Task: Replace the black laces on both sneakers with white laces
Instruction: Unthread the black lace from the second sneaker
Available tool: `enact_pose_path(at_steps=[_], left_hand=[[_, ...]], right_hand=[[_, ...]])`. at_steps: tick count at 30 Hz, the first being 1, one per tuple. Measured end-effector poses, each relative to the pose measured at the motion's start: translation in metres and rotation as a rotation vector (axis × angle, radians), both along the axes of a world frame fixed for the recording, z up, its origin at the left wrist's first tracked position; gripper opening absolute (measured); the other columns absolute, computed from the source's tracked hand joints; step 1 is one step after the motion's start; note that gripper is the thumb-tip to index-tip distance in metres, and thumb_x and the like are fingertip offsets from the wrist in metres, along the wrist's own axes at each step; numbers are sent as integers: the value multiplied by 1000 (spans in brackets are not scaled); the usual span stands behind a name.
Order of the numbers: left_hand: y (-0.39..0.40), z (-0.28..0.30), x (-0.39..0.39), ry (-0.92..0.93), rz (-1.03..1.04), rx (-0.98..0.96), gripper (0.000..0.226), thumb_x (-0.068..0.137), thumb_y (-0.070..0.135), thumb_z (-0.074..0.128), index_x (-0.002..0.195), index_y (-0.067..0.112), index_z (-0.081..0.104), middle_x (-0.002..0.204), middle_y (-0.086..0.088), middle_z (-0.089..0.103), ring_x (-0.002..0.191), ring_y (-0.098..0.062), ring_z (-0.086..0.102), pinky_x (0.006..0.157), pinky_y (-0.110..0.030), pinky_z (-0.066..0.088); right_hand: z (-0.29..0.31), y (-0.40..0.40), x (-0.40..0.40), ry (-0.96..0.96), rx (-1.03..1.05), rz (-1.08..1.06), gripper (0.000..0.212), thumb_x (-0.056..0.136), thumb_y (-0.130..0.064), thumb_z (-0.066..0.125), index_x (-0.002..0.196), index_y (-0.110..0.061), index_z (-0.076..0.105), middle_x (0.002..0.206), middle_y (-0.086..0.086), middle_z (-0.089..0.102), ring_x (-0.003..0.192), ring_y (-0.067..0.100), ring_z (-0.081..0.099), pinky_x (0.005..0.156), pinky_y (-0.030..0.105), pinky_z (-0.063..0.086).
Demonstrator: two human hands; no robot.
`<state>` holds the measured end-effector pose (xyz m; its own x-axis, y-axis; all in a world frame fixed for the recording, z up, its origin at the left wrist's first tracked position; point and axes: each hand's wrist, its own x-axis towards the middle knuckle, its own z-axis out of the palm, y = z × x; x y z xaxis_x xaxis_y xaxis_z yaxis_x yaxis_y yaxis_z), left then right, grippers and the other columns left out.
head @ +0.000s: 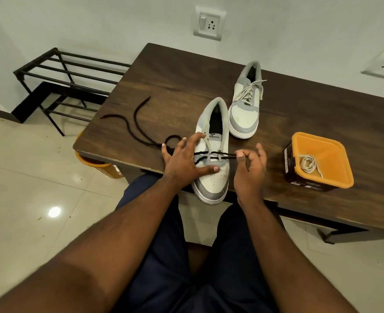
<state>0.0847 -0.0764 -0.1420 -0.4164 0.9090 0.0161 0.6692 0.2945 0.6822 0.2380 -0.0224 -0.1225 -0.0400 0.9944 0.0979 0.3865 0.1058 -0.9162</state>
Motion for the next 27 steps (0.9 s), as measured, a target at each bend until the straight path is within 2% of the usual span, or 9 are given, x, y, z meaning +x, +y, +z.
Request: enact_pose_path(at_steps=[5,7,9,11,16,19,20,23,27], left_hand=[[-1,1,1,-10,-3,1,92,61,79,67,135,54,19,143,16,44,140,-8,31,112,-64,-9],[-2,2,1,-9,-2,1,91,62,77,67,135,54,19,142,16,45,139,-8,32,112,-65,-8],[-2,2,2,-9,2,5,91,63,76,68,136,53,19,142,18,45,139,-8,32,112,-65,-7],[-4,3,3,-26,11,15,91,63,76,68,137,53,19,141,18,45,139,-8,33,112,-64,-7],[-5,3,4,-57,27,9,92,61,79,67,135,56,17,145,14,43,142,-13,28,112,-61,-11],[-5,1,5,-46,29,3,91,61,80,66,134,57,17,147,11,41,147,-16,19,112,-61,-14],[-4,1,5,-36,28,-2,91,61,81,65,134,57,16,148,10,41,148,-17,15,112,-62,-14],[-3,0,4,-12,15,-10,92,62,83,62,135,57,15,151,12,38,150,-19,4,111,-62,-15],[-5,-1,4,3,1,-16,89,67,79,61,139,54,15,151,15,36,150,-22,2,110,-65,-13]], right_hand=[[13,10,-5,-516,254,325,31,93,-29,57,124,-31,61,162,-2,7,148,28,1,114,50,15],[18,17,-14,-795,347,453,25,92,-31,56,116,-30,65,162,1,7,148,33,-2,115,56,11],[18,20,-20,-919,389,503,18,93,-33,54,102,-27,70,162,1,10,148,32,0,114,55,13],[18,19,-22,-753,377,471,15,93,-29,56,92,-23,70,161,-2,15,147,27,9,109,49,23],[37,15,-6,24,192,38,13,96,-20,54,90,-15,64,156,1,24,135,15,37,93,11,37],[41,26,7,232,89,-191,8,97,-18,53,92,-16,58,156,5,22,132,19,41,90,4,36],[40,25,8,178,50,-186,6,97,-17,54,100,-13,58,158,7,17,138,20,34,96,6,35],[25,20,1,-180,190,29,47,92,-23,60,137,-24,46,162,2,0,147,27,11,110,35,28],[23,13,-27,-842,292,396,31,93,-30,56,123,-32,59,162,0,1,148,35,-3,115,57,11]])
